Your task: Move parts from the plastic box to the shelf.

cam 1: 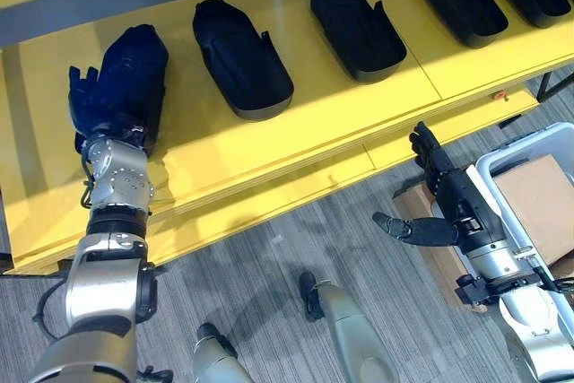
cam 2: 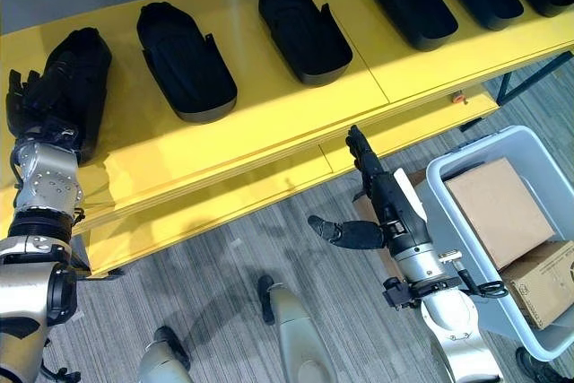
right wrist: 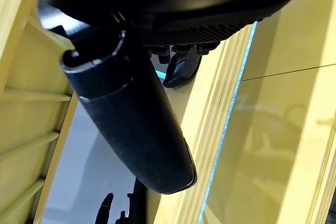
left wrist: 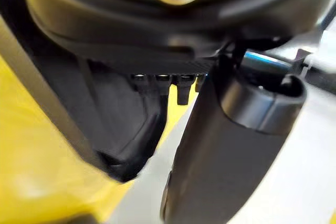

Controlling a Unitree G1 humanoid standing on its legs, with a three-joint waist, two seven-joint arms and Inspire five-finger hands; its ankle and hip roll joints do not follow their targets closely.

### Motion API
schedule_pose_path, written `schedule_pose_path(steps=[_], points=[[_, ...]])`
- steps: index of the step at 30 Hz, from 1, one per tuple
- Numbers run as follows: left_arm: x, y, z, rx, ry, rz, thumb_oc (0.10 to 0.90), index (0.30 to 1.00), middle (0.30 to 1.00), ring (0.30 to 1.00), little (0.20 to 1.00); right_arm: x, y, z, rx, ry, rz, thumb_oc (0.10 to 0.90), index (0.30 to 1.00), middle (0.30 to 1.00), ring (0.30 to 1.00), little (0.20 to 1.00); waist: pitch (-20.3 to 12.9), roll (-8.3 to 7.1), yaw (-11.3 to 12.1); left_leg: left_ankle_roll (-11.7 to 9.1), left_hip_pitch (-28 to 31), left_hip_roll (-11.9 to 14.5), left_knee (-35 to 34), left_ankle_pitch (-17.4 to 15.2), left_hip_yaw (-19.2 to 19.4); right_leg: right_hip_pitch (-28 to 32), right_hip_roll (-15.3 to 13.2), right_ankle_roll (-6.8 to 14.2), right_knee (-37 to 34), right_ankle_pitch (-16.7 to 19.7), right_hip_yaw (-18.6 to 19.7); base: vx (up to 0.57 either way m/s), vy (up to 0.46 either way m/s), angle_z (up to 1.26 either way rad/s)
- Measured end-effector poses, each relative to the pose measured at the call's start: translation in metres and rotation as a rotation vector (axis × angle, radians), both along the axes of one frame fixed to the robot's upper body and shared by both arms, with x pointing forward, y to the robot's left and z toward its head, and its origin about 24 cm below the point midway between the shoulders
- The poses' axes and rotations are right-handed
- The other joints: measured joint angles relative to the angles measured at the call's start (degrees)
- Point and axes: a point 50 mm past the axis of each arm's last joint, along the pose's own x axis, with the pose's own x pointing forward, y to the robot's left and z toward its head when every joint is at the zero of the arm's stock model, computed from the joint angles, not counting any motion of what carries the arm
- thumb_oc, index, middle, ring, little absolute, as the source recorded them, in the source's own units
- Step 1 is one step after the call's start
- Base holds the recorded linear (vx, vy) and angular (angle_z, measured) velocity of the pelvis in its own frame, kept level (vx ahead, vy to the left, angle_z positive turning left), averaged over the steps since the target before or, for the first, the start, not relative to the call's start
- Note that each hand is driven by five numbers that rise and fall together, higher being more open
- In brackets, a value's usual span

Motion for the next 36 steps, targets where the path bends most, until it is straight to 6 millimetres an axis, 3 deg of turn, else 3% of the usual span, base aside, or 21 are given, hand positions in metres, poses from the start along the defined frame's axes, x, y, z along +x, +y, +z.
schedule_pose_path(steps=[11,28,36], points=[[-0.008,0.008,0.004,-0.077,-0.043,0.110,0.900,1.000,1.000,1.000,1.000,-0.002,0.004,0.004,0.005,-0.032,0.015,0.900,1.000,1.000,1.000,1.000,-0.6,-0.98,0.0,0.0,0.0,0.0,0.0,0.0,0.0,0.0,0.0,0.0,-0.1,0.1,0.0,0.00,0.000,0.00],[-0.011,0.011,0.004,-0.115,-0.056,0.168,0.900,1.000,1.000,1.000,1.000,-0.002,0.007,0.003,-0.040,-0.025,0.032,0.900,1.000,1.000,1.000,1.000,-0.6,-1.01,0.0,0.0,0.0,0.0,0.1,0.0,0.0,0.0,0.0,0.1,-0.1,0.2,0.1,0.00,0.000,0.00],[-0.009,-0.012,0.006,-0.170,-0.160,0.136,0.900,1.000,1.000,1.000,1.000,-0.001,0.009,0.004,-0.048,-0.036,0.036,0.900,1.000,1.000,1.000,1.000,-0.6,-1.01,0.1,0.0,0.2,0.0,0.1,0.0,0.0,0.2,0.0,0.1,-0.1,0.2,0.1,0.00,0.000,0.00]])
